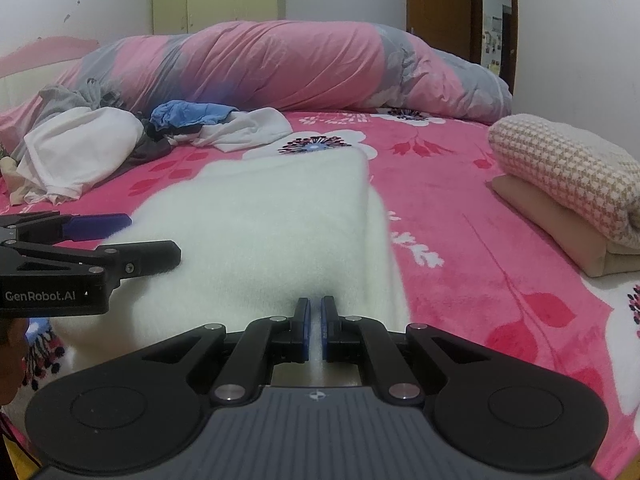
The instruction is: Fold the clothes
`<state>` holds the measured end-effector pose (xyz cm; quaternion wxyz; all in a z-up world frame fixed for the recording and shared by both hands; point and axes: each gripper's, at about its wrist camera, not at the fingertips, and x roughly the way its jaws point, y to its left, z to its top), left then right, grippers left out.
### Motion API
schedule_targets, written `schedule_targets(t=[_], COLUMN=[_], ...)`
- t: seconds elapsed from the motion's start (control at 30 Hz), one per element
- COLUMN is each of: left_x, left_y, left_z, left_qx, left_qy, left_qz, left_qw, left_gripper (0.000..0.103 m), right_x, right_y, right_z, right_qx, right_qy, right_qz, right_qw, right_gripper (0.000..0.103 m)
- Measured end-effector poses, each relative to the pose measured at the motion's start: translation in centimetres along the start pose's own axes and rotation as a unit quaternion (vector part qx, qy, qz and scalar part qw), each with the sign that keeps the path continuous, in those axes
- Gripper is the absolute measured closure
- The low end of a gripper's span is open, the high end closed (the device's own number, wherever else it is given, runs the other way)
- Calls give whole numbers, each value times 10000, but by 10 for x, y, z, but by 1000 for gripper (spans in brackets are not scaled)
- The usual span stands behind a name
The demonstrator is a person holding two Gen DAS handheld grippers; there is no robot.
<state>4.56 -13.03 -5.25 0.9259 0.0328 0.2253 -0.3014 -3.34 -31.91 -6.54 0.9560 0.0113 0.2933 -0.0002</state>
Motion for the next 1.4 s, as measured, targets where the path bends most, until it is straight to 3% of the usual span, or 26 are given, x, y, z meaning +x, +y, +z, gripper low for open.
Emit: schedule_targets(t=[1.4], left_x=[0], left_y=[0], left_z=[0], left_qx=[-17], left_qy=[-11], left_qz=[4], left_qw=[10000], left_gripper=[30], right_x=[0], right_y=[4], right_z=[1], right_qx=[-59], right_qy=[46], right_qz=[-58], right_qw=[10000], right_gripper=[99])
